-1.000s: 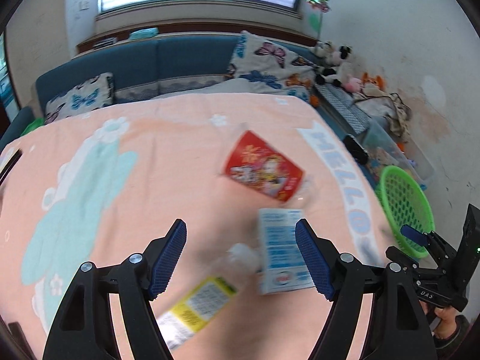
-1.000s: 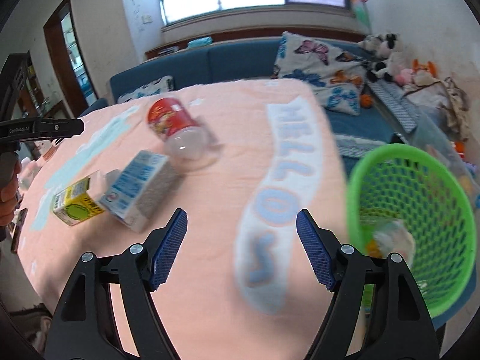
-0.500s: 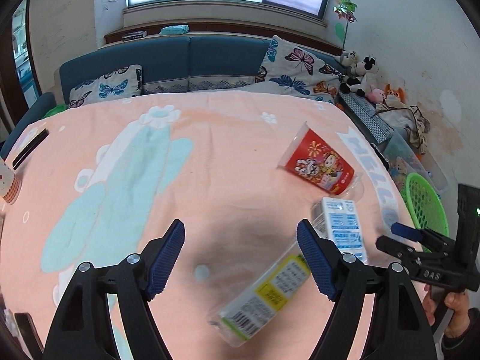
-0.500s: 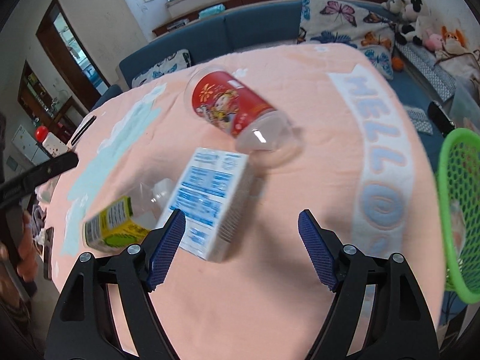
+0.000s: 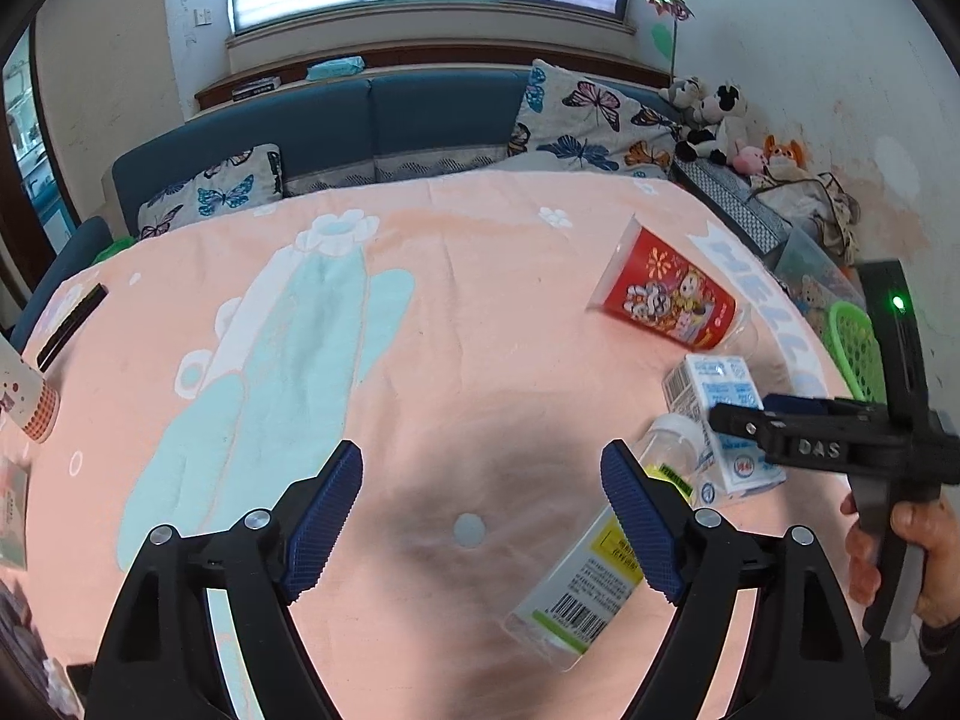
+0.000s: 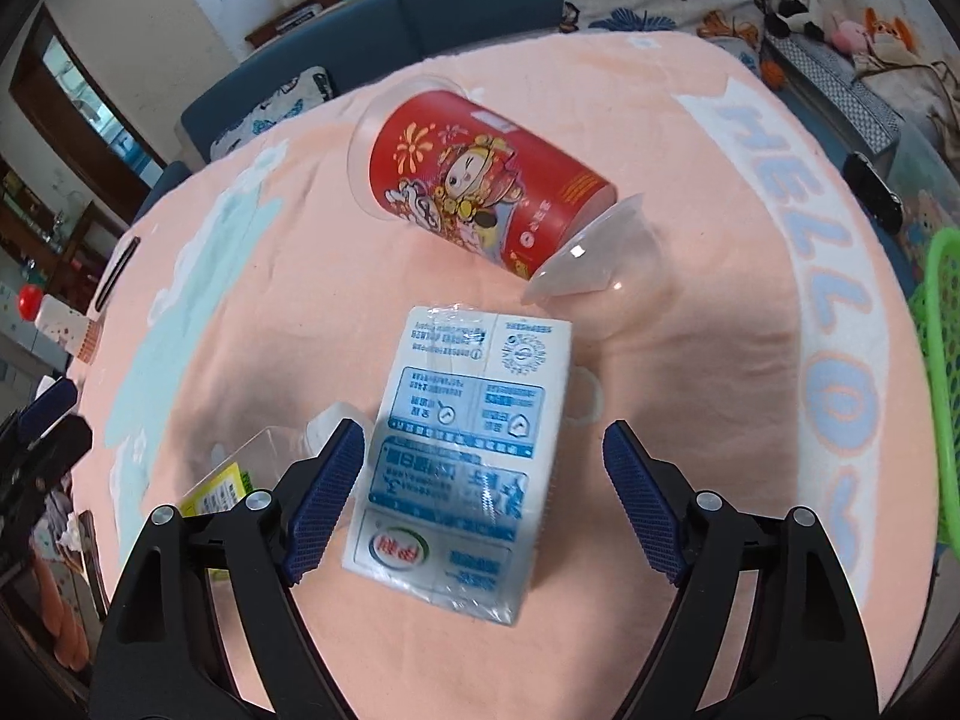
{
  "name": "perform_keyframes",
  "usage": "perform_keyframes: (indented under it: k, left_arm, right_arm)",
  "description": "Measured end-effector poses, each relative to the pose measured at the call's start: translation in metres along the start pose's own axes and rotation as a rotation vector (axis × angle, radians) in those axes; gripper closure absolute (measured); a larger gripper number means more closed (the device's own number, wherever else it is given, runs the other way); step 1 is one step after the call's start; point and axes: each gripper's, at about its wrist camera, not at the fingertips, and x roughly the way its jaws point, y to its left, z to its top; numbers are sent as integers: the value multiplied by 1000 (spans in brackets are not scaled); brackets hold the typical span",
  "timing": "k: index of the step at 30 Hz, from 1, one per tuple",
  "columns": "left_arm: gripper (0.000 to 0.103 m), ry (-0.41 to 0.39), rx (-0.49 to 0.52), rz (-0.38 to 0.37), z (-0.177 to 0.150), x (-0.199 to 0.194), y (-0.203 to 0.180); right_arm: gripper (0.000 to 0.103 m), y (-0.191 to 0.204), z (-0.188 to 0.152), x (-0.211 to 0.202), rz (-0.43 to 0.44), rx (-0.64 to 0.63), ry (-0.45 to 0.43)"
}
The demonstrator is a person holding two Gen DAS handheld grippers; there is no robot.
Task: Collect trash
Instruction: 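Grasp the milk carton with the right tool while the left tool grasps the yellow-labelled bottle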
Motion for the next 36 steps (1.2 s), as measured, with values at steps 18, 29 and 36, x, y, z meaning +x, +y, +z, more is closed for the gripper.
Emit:
perform_keyframes:
  k: [18,29,36]
  left_arm:
    - [23,60,174,-29,-19,25,-40]
    - [22,103,316,-33,-30,47,-78]
    - [23,131,357,-35,-38,57,-89]
  right_arm:
    - [33,-6,-10,8,-14,-51,45]
    - [33,-34,-22,-16,1,-82,18]
    - [33,-49,-20,-31,20,-73,8]
